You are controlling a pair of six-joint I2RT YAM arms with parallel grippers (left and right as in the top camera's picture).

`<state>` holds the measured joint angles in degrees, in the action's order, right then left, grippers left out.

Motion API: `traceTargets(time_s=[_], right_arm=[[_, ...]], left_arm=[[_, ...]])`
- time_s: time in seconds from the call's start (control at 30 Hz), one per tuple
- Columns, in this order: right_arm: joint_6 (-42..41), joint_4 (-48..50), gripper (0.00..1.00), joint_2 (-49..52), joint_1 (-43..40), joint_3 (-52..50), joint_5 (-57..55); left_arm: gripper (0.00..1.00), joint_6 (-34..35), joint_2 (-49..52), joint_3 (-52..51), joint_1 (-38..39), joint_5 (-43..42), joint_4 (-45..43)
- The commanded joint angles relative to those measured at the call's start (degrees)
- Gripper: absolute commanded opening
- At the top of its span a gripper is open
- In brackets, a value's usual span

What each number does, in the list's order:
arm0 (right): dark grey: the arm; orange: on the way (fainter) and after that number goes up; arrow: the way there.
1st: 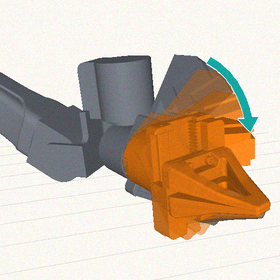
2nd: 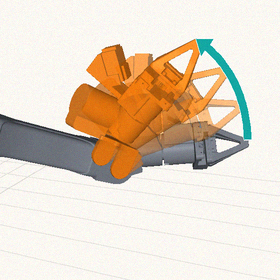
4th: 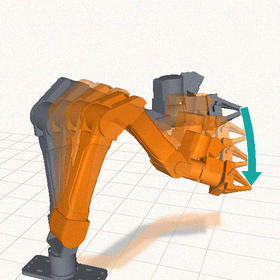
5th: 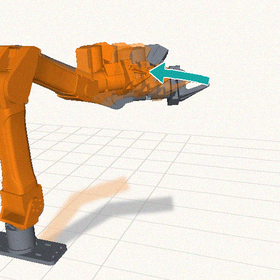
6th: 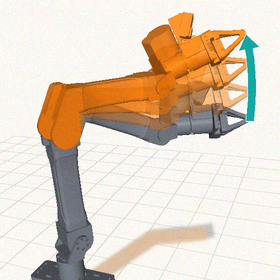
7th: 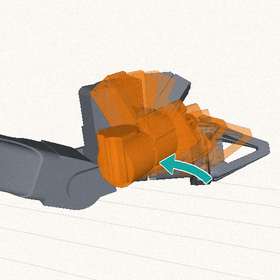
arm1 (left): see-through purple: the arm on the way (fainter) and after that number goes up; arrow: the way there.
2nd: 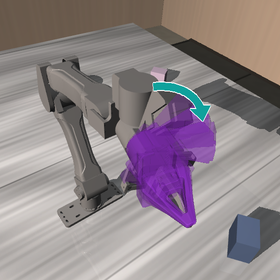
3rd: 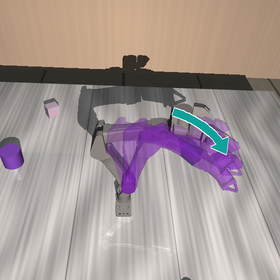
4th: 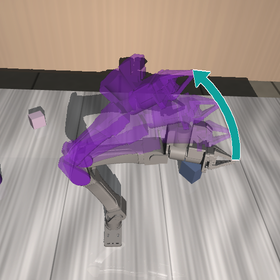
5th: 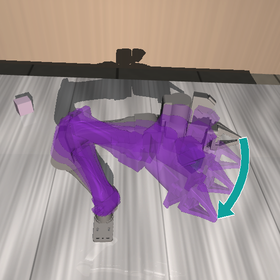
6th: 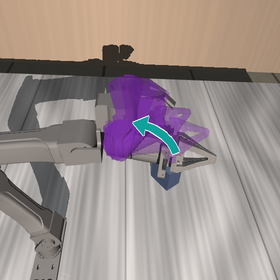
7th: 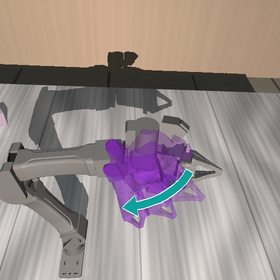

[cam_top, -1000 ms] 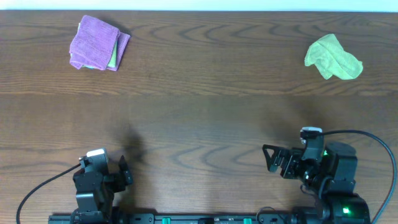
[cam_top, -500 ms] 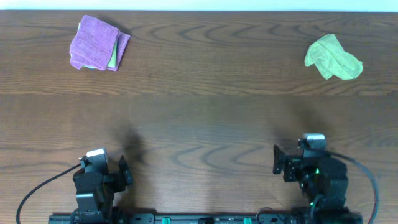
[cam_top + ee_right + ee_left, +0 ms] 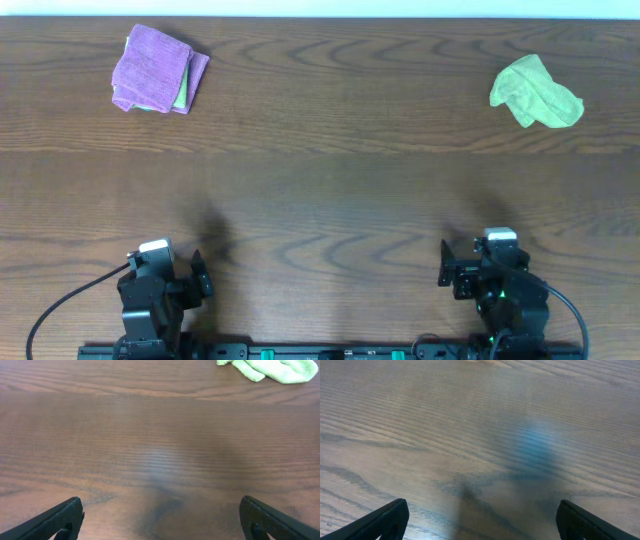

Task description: Fold the cloth

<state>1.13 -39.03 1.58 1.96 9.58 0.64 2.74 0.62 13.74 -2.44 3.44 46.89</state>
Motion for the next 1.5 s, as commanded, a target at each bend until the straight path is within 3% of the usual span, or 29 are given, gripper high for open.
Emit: traceTargets(time_s=[0.0, 1.47], right_arm=[[2.49, -0.22, 0.99, -0.61, 0.13, -0.57, 1.38], [2.6, -1.07, 0.99, -0.57, -1.33, -0.52, 1.29]], left_arm=[[0.95, -0.63, -0.42, -1.99, 0.33, 1.01, 2.58], [0.95, -0.63, -0.42, -1.99, 0.33, 1.01, 2.58]])
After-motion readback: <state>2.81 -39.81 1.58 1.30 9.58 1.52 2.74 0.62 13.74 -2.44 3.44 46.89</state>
